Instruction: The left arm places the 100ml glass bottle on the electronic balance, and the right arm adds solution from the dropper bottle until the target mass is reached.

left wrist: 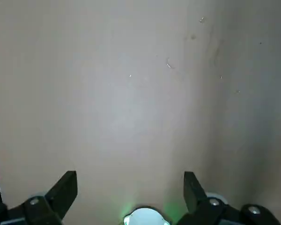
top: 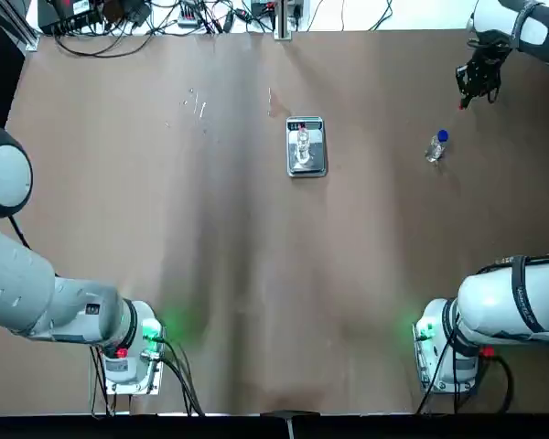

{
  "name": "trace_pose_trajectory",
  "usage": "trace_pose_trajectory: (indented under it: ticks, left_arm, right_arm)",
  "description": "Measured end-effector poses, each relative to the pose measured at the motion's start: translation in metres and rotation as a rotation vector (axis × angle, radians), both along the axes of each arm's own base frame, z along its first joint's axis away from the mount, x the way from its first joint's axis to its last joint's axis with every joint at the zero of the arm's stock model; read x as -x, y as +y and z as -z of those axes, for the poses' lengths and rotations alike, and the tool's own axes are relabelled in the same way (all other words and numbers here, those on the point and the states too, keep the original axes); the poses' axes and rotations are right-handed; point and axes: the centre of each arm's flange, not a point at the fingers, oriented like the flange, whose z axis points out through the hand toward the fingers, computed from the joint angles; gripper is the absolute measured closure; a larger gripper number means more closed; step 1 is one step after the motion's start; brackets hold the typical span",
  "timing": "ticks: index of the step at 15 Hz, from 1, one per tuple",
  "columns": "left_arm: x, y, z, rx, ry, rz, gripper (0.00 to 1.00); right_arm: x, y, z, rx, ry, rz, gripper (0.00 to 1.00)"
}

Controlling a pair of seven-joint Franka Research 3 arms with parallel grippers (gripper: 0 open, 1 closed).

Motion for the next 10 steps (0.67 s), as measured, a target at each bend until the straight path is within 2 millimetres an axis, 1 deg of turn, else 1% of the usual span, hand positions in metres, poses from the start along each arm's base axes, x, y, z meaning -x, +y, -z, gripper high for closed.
trace_pose_trajectory:
  ticks: [6,10]
  left_arm:
    - [-0.001,0.000,0.002,0.000,0.003,0.000,0.00]
    - [-0.001,0.000,0.003,0.000,0.005,0.000,0.00]
  right_arm:
    - [0.006,0.003,0.016,-0.002,0.008,-0.009,0.96]
    - [0.006,0.005,0.019,-0.002,0.005,-0.012,0.96]
